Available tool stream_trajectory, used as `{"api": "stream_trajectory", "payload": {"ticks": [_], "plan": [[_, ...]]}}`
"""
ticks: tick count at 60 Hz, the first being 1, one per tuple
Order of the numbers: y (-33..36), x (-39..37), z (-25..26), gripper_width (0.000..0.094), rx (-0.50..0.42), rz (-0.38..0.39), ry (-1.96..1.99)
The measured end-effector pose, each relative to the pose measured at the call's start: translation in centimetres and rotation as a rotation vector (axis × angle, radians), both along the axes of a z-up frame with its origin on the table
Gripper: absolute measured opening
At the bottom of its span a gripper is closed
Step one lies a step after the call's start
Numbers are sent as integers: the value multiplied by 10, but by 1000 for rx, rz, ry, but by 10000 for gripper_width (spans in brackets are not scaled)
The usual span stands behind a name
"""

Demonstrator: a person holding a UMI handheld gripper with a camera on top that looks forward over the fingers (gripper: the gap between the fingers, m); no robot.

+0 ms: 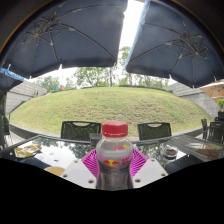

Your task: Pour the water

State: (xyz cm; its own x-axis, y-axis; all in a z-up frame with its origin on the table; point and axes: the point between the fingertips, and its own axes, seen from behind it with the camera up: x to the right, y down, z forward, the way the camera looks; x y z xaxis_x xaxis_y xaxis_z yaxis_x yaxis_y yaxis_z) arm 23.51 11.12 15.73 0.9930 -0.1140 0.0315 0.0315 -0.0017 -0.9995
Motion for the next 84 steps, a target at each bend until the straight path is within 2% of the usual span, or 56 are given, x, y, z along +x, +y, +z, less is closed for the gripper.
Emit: {"api": "stream_trajectory", "payload": {"ticks": [10,11,18,26,30,42,54,61,64,79,84], "plan": [[3,5,-58,347,-104,30,22],[3,5,-49,345,-66,37,13],[3,9,-50,350,-80,41,23],[5,6,-56,568,-123,34,17],[-2,6,-71,843,-194,14,22],[-57,-12,-69,837,-241,16,-20],[-143,-73,-52,830,-222,88,-7],[-176,-125,-64,834,-265,137,-17],[-182,-146,-67,838,-274,159,-43],[-211,-195,-53,842,-214,166,-95],[-213,-205,-55,840,-219,182,-88]]}}
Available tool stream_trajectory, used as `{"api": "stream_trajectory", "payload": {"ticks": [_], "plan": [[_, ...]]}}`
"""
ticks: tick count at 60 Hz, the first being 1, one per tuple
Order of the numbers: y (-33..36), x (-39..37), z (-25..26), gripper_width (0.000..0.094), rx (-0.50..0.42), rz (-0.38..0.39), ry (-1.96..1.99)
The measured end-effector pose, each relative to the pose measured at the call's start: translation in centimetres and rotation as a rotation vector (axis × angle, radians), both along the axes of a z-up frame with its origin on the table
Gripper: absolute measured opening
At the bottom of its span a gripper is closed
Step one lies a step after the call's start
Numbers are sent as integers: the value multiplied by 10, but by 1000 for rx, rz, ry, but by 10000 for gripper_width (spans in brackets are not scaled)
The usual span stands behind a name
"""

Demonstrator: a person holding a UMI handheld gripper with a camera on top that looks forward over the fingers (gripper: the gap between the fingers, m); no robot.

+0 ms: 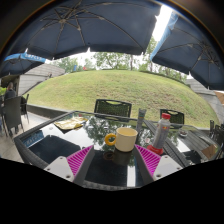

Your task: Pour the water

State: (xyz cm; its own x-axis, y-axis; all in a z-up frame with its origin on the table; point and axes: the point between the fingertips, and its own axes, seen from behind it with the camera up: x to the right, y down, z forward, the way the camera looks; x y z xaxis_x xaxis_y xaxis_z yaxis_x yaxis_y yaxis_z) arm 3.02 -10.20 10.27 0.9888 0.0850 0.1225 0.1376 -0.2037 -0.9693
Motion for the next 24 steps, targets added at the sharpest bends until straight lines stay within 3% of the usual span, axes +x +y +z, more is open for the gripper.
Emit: {"api": "stream_trajectory", "payload": {"ticks": [24], "plan": [[-9,-11,0,840,12,3,-48]]}}
